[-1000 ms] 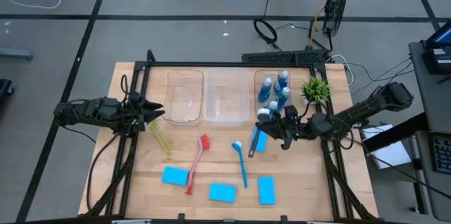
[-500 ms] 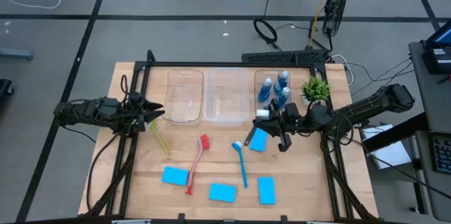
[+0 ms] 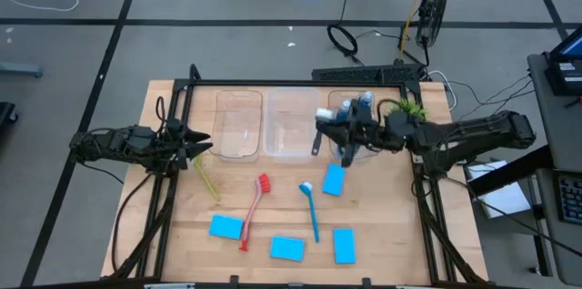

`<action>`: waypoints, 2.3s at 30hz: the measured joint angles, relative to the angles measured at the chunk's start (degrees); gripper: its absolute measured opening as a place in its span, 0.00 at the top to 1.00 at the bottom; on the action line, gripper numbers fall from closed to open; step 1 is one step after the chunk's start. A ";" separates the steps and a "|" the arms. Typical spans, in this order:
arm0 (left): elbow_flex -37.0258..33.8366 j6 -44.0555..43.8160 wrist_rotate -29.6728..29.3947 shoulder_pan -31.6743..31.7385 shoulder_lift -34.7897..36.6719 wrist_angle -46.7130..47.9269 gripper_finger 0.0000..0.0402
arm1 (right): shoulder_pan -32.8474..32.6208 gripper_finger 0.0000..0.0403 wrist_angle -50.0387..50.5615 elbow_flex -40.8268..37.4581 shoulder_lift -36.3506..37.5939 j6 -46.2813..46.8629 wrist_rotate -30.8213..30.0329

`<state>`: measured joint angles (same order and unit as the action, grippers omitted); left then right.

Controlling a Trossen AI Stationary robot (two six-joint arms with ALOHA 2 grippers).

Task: Pick & Place Kitchen Sink Supplies
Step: Put the black dishwashing brush into the transparent white bin

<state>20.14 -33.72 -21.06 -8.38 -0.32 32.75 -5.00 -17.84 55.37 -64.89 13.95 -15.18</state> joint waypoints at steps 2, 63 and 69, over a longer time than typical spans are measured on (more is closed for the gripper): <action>0.00 0.15 -0.02 0.01 -0.02 0.00 0.47 | 1.35 0.97 3.55 2.86 -1.15 1.28 0.00; 0.00 1.53 -0.04 0.00 -0.04 0.06 0.47 | 16.66 0.90 14.72 13.67 -29.87 25.92 9.34; 0.00 1.53 -0.04 0.01 -0.04 0.06 0.47 | 16.66 0.89 16.31 13.67 -29.87 27.21 9.47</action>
<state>20.14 -32.18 -21.10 -8.38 -0.36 32.82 11.66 -1.53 69.04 -94.76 41.16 -5.71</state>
